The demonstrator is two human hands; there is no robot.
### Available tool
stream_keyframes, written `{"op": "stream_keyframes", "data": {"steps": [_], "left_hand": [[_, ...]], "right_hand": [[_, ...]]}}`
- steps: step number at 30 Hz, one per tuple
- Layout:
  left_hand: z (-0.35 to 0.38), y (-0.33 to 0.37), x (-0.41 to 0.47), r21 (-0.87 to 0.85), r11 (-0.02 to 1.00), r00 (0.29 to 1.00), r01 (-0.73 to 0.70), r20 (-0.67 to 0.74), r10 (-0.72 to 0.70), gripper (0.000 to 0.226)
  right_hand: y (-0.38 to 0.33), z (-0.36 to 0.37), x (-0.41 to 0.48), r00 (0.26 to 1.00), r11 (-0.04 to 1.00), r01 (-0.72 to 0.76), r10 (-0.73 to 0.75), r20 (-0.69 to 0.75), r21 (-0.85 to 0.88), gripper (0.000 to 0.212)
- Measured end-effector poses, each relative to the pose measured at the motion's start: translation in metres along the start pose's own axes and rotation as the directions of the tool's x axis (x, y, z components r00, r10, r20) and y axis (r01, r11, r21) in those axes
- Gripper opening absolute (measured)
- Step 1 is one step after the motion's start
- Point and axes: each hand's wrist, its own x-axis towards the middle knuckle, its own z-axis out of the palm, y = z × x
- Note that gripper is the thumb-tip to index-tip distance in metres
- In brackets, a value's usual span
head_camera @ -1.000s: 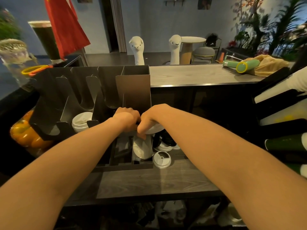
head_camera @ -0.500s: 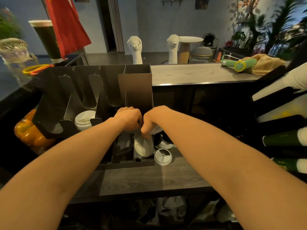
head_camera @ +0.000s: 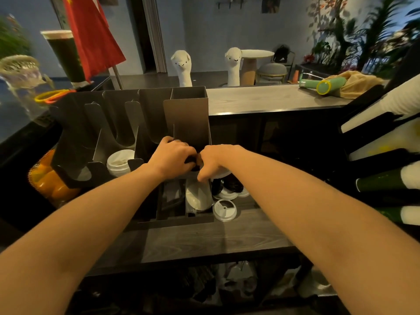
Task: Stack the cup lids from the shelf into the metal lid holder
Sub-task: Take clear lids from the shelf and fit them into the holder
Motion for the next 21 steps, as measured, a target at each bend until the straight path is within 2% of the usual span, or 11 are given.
{"op": "stream_keyframes", "data": {"steps": [3,4,8,11,13,15,16,18,19,21], "left_hand": [[-0.008,-0.01,-0.016,-0.012,0.998,0.971,-0.061,-0.234,0.056,0.024],[-0.009,-0.013,-0.021,-0.026,0.997,0.958,-0.071,-0.282,0.061,0.026],[-0.017,-0.018,-0.039,-0.11,0.987,0.943,-0.118,-0.325,0.076,0.032],[-0.021,-0.018,-0.057,-0.196,0.972,0.949,-0.133,-0.308,0.068,0.041],[-0.021,-0.019,-0.073,-0.291,0.949,0.957,-0.121,-0.287,0.034,0.05],[-0.021,-0.022,-0.089,-0.374,0.922,0.961,-0.095,-0.277,-0.013,0.061],[-0.021,-0.023,-0.096,-0.409,0.908,0.962,-0.087,-0.272,-0.03,0.065],[-0.021,-0.026,-0.108,-0.451,0.89,0.961,-0.067,-0.268,-0.063,0.074],[-0.02,-0.029,-0.115,-0.458,0.888,0.959,-0.049,-0.269,-0.085,0.08],[-0.019,-0.036,-0.129,-0.456,0.89,0.949,0.009,-0.276,-0.151,0.091]], "right_hand": [[0.003,0.003,-0.012,0.99,0.999,0.043,-0.042,-0.132,0.006,0.072],[0.003,0.004,-0.016,0.98,0.998,0.053,-0.047,-0.191,0.026,0.076],[-0.01,0.01,-0.03,0.918,0.962,0.172,-0.079,-0.39,0.211,0.054],[-0.03,0.017,-0.034,0.901,0.867,0.218,-0.001,-0.435,0.449,0.042],[-0.047,0.022,-0.03,0.903,0.717,0.239,0.085,-0.422,0.655,0.043],[-0.065,0.028,-0.021,0.906,0.488,0.277,0.153,-0.394,0.828,0.043],[-0.071,0.031,-0.016,0.921,0.358,0.281,0.158,-0.355,0.89,0.041],[-0.084,0.036,-0.009,0.969,0.109,0.227,0.07,-0.235,0.968,0.04],[-0.091,0.037,-0.005,0.982,0.031,0.185,0.032,-0.186,0.982,0.046],[-0.106,0.041,0.004,0.992,-0.048,0.126,-0.01,-0.126,0.991,0.06]]}}
